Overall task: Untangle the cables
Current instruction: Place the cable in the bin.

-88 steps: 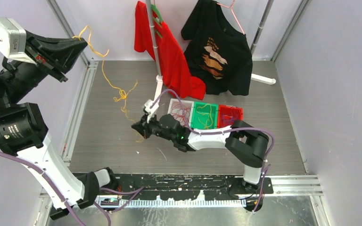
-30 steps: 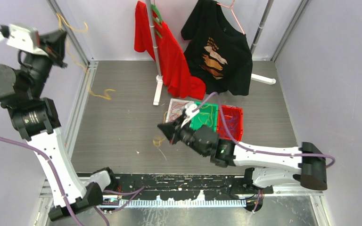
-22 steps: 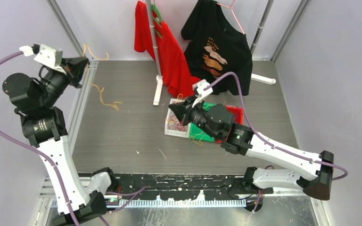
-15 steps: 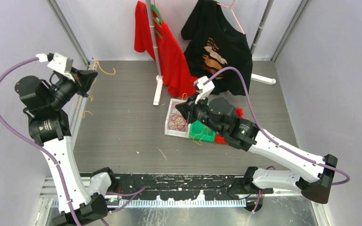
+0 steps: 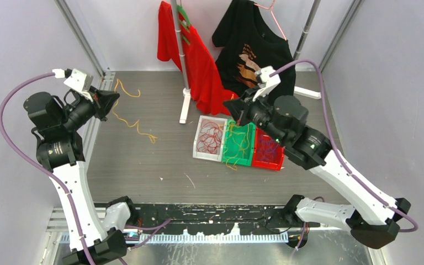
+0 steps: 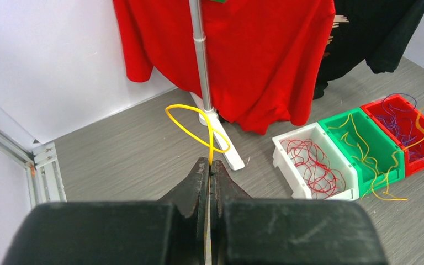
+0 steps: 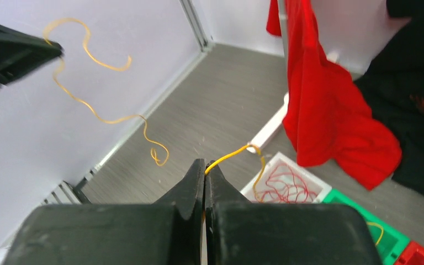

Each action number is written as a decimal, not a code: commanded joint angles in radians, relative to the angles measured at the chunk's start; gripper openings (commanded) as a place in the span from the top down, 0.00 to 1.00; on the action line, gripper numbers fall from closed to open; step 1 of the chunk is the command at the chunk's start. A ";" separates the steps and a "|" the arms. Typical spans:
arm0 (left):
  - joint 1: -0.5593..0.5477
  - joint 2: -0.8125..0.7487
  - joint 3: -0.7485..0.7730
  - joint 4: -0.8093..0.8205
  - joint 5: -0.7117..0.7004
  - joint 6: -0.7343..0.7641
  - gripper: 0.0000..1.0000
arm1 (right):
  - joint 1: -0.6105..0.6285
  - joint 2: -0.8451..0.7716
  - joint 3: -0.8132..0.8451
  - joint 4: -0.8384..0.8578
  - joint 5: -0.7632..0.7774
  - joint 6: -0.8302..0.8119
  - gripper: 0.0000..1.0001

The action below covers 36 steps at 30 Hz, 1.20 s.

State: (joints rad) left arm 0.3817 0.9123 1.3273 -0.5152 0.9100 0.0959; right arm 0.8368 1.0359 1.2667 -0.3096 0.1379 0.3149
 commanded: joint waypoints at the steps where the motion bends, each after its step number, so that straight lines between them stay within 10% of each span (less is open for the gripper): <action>1: 0.003 -0.007 0.042 0.004 0.013 0.025 1.00 | -0.012 -0.039 0.074 0.013 -0.025 -0.042 0.99; 36: 0.002 0.016 0.091 -0.020 0.007 0.071 1.00 | -0.199 0.530 -0.272 0.198 0.149 -0.128 0.99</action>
State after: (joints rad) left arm 0.3817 0.9260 1.3724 -0.5446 0.9108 0.1478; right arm 0.6411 1.5146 0.9810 -0.2104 0.2558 0.1928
